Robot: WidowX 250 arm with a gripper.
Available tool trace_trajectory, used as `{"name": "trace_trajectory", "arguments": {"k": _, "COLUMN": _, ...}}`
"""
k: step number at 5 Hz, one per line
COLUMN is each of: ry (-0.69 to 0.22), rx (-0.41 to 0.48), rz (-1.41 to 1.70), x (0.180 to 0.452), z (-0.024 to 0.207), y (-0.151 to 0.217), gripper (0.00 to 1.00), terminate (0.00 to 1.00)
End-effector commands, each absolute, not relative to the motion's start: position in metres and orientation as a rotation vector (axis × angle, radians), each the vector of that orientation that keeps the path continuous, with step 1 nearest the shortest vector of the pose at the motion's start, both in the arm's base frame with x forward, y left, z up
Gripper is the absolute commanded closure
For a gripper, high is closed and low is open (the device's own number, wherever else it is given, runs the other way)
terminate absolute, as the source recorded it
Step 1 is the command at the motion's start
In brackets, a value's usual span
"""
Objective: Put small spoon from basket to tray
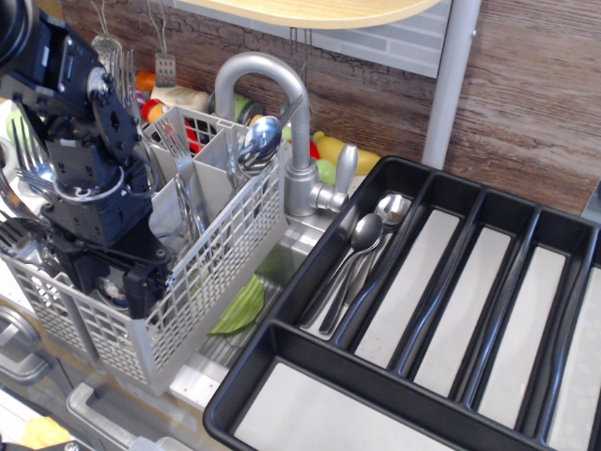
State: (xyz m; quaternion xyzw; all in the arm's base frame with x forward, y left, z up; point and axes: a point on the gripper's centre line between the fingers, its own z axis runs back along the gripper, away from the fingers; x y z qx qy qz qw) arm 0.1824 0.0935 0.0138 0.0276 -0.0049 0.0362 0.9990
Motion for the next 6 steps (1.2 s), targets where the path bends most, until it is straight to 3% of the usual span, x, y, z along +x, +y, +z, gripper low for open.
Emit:
{"name": "trace_trajectory", "arguments": {"k": 1, "ry": 0.01, "rx": 0.039, "rz": 0.093, "x": 0.185, "z": 0.012, "y": 0.094, "gripper": 1.0, "terminate": 0.0}}
{"name": "trace_trajectory", "arguments": {"k": 2, "ry": 0.028, "rx": 0.039, "rz": 0.095, "x": 0.184, "z": 0.016, "y": 0.093, "gripper": 1.0, "terminate": 0.0}}
{"name": "trace_trajectory", "arguments": {"k": 3, "ry": 0.069, "rx": 0.073, "rz": 0.078, "x": 0.187, "z": 0.037, "y": 0.094, "gripper": 1.0, "terminate": 0.0}}
{"name": "trace_trajectory", "arguments": {"k": 6, "ry": 0.19, "rx": 0.222, "rz": 0.113, "x": 0.18, "z": 0.13, "y": 0.066, "gripper": 1.0, "terminate": 0.0}}
